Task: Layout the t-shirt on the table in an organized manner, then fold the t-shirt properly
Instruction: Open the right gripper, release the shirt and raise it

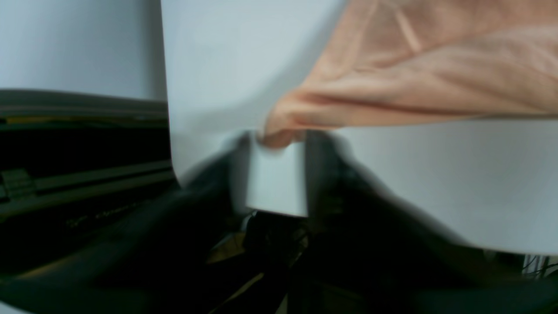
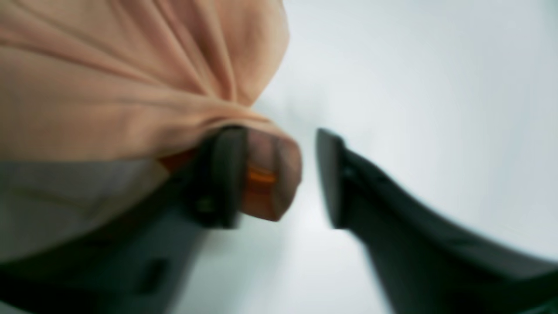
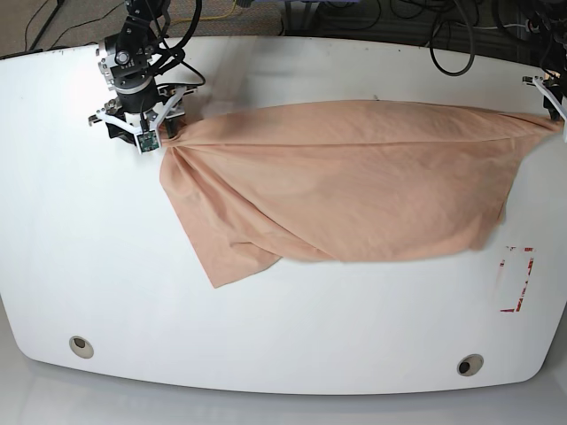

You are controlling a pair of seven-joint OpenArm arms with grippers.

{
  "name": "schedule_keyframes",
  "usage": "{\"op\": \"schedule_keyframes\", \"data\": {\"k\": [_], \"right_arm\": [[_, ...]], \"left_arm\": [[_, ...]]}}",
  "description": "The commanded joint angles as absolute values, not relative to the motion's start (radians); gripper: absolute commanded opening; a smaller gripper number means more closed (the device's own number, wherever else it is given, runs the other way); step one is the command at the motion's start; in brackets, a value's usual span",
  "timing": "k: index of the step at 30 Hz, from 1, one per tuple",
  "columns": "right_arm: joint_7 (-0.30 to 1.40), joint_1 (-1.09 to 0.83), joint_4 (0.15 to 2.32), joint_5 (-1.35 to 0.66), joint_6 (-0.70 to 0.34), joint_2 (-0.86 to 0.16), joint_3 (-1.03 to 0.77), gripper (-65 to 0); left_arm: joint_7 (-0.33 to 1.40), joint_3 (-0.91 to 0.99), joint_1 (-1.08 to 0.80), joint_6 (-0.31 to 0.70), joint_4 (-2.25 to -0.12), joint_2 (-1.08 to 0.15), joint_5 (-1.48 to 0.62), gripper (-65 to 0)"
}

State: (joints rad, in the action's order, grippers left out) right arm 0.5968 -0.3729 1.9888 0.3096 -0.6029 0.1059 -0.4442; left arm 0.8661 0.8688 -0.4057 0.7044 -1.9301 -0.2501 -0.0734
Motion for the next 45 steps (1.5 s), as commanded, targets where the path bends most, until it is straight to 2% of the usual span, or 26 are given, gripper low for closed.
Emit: {"op": "schedule_keyframes", "data": {"k": [1, 4, 12, 31, 45], "right_arm": [[0.575, -0.372, 2.017, 0.306, -0.601, 0.110, -0.455, -14.9], [0.575, -0.375, 2.018, 0.306, -0.605, 0.119, -0.455, -8.1], [0.575, -0.351, 2.015, 0.209, -0.599, 0.110, -0.455, -10.6], [0.693, -0.145, 2.008, 0.165, -0.605, 0.091, -0.455, -11.7], [0.736, -0.305, 2.038, 0.157, -0.607, 0.124, -0.453, -11.7]], "left_arm": [[0.851, 0.875, -0.406, 0.698, -1.943, -0.266, -0.079, -28.8], [0.851, 0.874, -0.406, 0.698, -1.943, -0.265, -0.079, -21.4], [0.851, 0.834, -0.394, 0.698, -1.943, -0.265, -0.087, -21.2], [0.855, 0.769, -0.099, 0.698, -1.943, -0.286, -0.077, -21.2], [0.852, 0.631, -0.071, 0.698, -1.940, -0.285, -0.077, -21.2]]}}
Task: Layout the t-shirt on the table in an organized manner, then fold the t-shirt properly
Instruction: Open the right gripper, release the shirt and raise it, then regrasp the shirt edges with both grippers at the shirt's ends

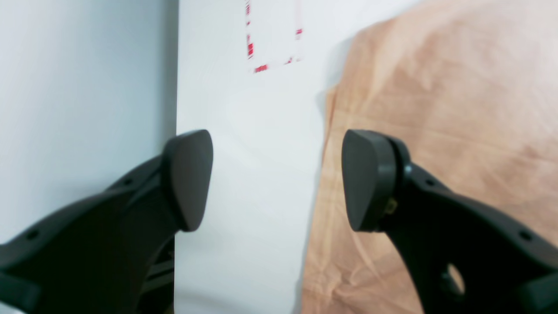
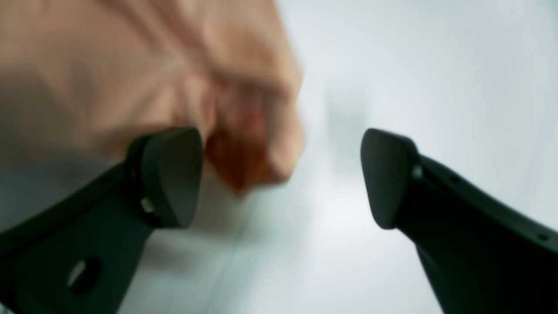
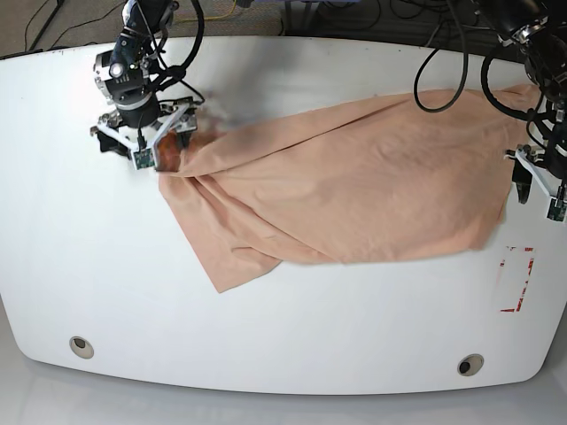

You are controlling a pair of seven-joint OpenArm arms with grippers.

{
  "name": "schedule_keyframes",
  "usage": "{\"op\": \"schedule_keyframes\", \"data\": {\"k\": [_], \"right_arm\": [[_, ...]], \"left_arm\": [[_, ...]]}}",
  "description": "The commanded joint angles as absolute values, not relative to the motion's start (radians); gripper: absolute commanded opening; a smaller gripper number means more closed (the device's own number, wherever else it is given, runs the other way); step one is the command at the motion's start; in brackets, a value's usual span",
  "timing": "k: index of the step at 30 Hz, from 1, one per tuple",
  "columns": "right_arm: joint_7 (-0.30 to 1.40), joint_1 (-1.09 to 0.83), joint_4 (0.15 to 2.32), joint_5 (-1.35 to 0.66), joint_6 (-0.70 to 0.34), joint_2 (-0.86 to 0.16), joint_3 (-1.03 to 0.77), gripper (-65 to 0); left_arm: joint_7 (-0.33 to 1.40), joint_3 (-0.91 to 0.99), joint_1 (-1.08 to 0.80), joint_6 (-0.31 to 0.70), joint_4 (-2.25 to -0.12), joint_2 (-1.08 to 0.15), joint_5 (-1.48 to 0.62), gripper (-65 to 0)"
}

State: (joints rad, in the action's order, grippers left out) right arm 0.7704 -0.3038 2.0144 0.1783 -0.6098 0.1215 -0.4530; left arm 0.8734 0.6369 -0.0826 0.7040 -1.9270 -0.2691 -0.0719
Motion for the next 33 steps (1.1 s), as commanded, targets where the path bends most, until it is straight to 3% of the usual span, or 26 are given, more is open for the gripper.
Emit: {"op": "schedule_keyframes", "data": {"k": [1, 12, 19, 33], "right_arm": [[0.736, -0.320, 2.038, 0.145, -0.607, 0.128, -0.455, -11.7], [0.734, -0.381, 2.038, 0.090, -0.598, 0.122, -0.501, -11.9], [0.737, -0.311, 2.034, 0.108, -0.601, 0.067, -0.610, -11.9], [0.740, -0.073, 1.957, 0.163, -0.601, -0.085, -0.616, -11.9]], "left_arm": [[0.852, 0.624, -0.073, 0.698, -1.940, -0.285, -0.077, -21.2], [0.852, 0.618, -0.074, 0.698, -1.940, -0.282, -0.077, -21.2], [0.852, 0.619, -0.071, 0.698, -1.940, -0.283, -0.077, -21.2], [0.852, 0.616, -0.071, 0.698, -1.940, -0.278, -0.077, -21.2]]}}
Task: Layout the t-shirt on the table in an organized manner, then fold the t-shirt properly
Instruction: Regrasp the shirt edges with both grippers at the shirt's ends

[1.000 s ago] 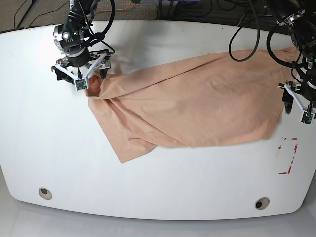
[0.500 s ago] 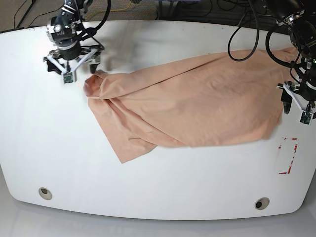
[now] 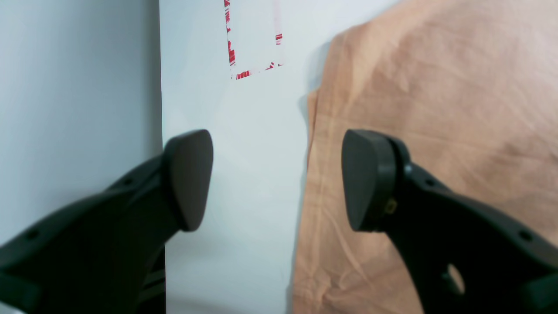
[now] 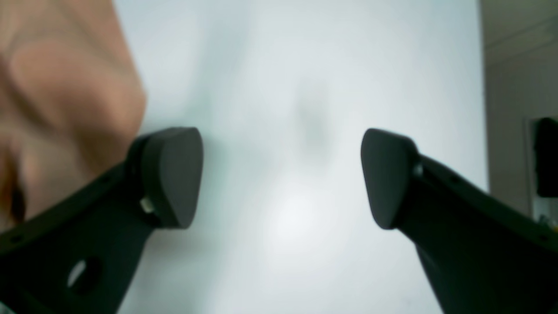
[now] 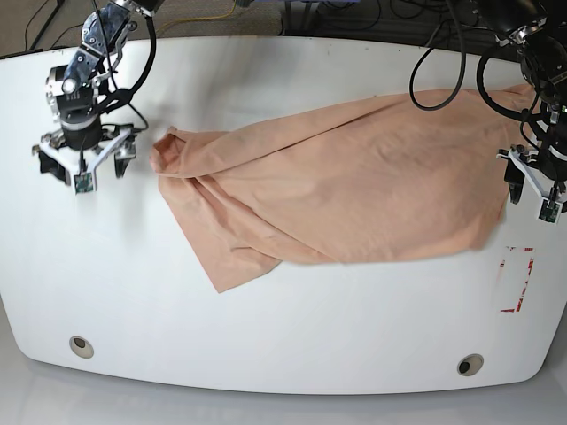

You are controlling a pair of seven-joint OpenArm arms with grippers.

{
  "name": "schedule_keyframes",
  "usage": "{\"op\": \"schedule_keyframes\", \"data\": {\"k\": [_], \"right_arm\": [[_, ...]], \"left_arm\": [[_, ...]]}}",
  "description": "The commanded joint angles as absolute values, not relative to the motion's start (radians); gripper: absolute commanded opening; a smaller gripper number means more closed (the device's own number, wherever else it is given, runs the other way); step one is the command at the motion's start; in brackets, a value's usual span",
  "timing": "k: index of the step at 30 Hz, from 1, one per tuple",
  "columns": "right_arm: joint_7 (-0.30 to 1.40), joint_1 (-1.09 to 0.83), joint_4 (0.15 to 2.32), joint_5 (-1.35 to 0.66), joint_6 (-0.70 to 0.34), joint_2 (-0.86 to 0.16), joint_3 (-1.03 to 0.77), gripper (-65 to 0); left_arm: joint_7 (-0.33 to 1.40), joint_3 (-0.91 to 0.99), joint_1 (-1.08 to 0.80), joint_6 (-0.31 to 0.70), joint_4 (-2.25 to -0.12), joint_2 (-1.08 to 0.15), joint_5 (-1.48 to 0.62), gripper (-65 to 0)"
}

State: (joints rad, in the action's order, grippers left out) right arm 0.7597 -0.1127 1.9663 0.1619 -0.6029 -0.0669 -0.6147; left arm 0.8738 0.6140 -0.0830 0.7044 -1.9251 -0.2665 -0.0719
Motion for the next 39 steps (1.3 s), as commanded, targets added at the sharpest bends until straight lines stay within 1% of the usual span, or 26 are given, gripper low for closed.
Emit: {"op": "schedule_keyframes", "data": {"k": [1, 6, 11, 14, 18, 24, 30, 39], "right_arm": [[0.740, -0.058, 1.946, 0.163, -0.601, -0.087, -0.616, -11.9], [0.739, 0.048, 1.831, 0.159, -0.605, -0.084, -0.615, -11.9], [0.736, 0.110, 1.719, 0.157, -0.607, -0.076, -0.611, -11.9], [0.736, 0.133, 1.689, 0.156, -0.607, -0.045, -0.610, -11.9], [0.742, 0.134, 1.689, 0.156, -0.608, -0.002, -0.602, -11.9], [0.742, 0.107, 1.687, 0.157, -0.647, 0.050, -0.541, -11.9], [0.742, 0.087, 1.681, 0.157, -0.648, 0.104, -0.527, -11.9], [0.734, 0.085, 1.589, 0.157, -0.664, 0.107, -0.535, -11.9]], "left_arm": [[0.852, 0.616, -0.071, 0.698, -1.940, -0.278, -0.077, -21.2], [0.852, 0.616, -0.070, 0.698, -1.940, -0.278, -0.077, -21.2], [0.852, 0.616, -0.070, 0.698, -1.940, -0.280, -0.077, -21.2], [0.851, 0.616, -0.068, 0.698, -1.940, -0.280, -0.076, -21.2], [0.851, 0.615, -0.068, 0.698, -1.940, -0.282, -0.076, -21.2], [0.851, 0.615, -0.053, 0.698, -1.936, -0.282, -0.076, -21.1], [0.851, 0.616, -0.018, 0.698, -1.893, -0.285, -0.076, -21.1], [0.851, 0.619, 0.016, 0.698, -1.865, -0.294, -0.076, -21.1]]}}
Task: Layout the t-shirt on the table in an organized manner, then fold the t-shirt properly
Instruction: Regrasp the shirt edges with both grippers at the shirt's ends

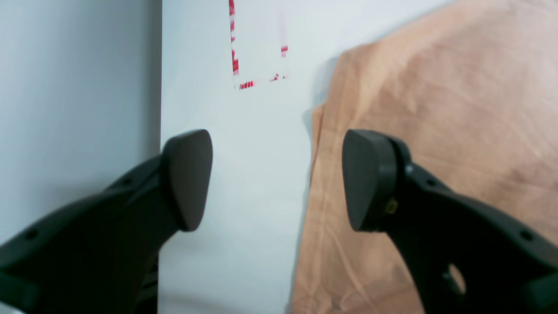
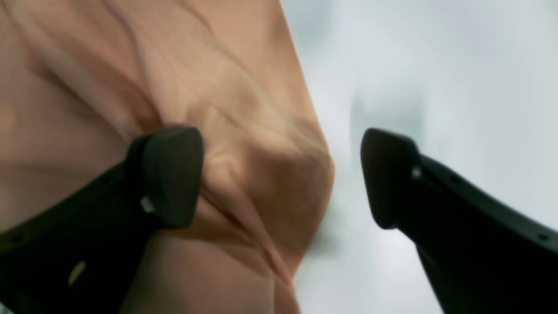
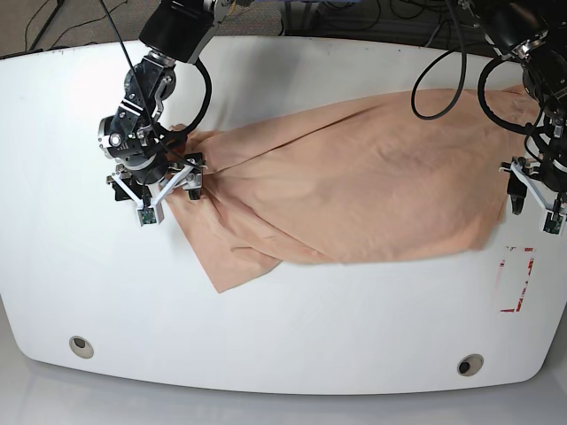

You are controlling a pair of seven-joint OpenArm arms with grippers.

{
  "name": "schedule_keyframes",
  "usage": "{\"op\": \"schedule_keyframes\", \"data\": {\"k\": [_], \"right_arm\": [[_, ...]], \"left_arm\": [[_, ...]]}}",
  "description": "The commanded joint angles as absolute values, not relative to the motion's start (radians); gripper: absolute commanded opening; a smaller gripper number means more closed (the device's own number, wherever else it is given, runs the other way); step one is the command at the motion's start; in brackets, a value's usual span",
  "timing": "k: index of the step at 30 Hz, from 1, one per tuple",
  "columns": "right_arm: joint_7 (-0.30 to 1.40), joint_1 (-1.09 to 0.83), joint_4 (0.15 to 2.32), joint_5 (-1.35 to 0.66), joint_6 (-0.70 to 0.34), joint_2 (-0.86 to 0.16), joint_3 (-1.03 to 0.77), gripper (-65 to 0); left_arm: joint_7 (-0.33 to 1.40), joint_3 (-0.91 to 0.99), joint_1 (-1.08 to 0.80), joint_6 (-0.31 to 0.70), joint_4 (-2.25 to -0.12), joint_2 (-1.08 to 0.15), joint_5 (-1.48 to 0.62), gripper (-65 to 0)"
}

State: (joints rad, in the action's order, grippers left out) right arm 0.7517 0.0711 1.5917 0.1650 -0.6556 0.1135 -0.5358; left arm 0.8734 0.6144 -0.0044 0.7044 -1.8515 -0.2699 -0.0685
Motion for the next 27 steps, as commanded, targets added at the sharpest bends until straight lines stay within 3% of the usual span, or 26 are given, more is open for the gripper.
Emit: {"op": "schedule_keyframes", "data": {"k": [1, 15, 19, 27], "right_arm": [[0.728, 0.085, 1.577, 0.157, -0.670, 0.107, -0.535, -11.9], [0.682, 0.031, 1.561, 0.157, -0.668, 0.113, -0.527, -13.0], [0.680, 0.025, 1.560, 0.156, -0.668, 0.113, -0.527, -20.3], [0.668, 0.030, 1.511, 0.156, -0.668, 0.108, -0.529, -45.3]], "left_arm": [[0.851, 0.619, 0.016, 0.698, -1.865, -0.303, -0.076, -21.1], [0.851, 0.621, 0.084, 0.698, -1.759, -0.308, -0.058, -21.1], [0.851, 0.621, 0.125, 0.698, -1.719, -0.305, -0.002, -21.1], [0.849, 0.621, 0.225, 0.698, -1.598, -0.298, 0.065, -21.1]]}}
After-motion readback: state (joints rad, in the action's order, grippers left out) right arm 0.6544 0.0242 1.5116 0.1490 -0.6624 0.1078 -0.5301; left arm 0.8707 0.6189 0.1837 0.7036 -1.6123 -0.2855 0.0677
